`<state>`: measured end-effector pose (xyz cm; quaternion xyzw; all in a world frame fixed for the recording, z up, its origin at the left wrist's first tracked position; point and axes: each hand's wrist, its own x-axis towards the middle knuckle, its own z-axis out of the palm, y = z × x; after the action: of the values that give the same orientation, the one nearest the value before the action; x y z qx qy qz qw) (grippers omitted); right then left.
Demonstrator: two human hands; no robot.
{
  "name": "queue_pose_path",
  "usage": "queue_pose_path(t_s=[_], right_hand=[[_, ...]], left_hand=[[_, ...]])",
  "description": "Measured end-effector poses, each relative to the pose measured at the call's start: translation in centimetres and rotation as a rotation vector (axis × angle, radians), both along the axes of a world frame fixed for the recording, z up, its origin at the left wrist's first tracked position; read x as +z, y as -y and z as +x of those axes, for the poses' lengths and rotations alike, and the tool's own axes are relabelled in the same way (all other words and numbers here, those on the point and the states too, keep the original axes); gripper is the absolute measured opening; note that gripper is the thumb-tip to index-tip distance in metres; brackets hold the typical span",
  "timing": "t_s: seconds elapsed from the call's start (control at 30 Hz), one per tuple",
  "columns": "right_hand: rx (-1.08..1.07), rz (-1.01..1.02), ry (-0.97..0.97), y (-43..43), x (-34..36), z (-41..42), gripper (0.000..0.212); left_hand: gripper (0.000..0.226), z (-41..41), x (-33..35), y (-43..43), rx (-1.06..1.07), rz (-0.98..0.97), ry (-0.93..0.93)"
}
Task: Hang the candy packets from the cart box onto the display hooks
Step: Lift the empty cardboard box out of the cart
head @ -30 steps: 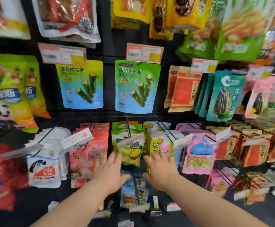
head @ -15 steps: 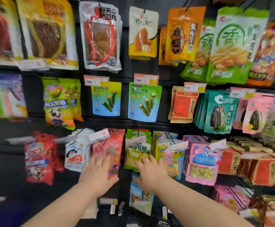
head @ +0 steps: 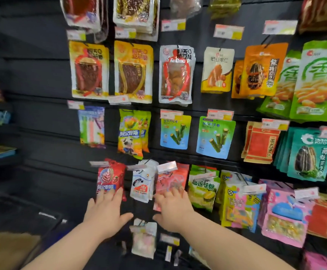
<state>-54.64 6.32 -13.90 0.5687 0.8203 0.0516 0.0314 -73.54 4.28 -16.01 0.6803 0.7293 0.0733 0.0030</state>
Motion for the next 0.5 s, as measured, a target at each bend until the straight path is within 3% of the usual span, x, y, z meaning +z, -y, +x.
queue_pose_path(t_s=[0.5], right_hand=[[0.21,-0.043,-0.089,1.4,-2.0,-31.0,0.063]], left_hand=[[0.086,-30.3,-0.5,7.0,0.236,-0.04,-0.044]])
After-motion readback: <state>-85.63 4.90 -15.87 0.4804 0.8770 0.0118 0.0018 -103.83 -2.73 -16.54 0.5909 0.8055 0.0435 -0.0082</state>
